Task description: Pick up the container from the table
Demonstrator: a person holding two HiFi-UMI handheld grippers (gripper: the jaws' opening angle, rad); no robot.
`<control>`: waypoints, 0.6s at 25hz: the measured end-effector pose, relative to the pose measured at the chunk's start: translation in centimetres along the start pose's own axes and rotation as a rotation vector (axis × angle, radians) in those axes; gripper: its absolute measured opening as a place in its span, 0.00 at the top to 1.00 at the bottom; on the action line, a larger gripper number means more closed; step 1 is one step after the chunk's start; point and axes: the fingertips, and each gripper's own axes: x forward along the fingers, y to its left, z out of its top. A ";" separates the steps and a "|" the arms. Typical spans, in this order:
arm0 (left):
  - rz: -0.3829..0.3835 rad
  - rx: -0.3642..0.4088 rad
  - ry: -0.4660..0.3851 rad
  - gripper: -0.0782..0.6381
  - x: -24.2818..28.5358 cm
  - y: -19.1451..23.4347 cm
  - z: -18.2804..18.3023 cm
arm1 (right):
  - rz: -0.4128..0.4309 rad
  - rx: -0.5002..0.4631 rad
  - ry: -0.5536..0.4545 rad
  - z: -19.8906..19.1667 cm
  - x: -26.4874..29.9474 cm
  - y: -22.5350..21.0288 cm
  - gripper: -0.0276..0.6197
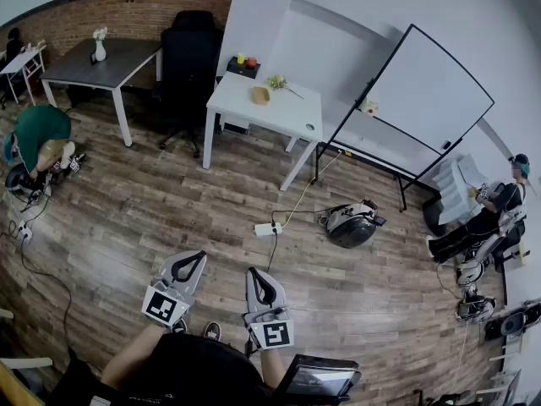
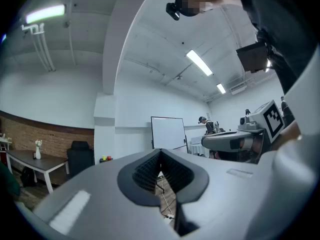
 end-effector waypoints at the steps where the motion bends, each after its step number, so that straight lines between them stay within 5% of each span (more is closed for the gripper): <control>1: 0.001 0.001 -0.003 0.89 0.3 0.0 0.0 | 0.005 0.003 0.005 -0.1 0.0 -0.2 0.94; 15: 0.025 -0.024 0.045 0.89 6.8 3.2 -3.4 | 0.065 0.029 0.083 -5.0 6.8 -4.8 0.94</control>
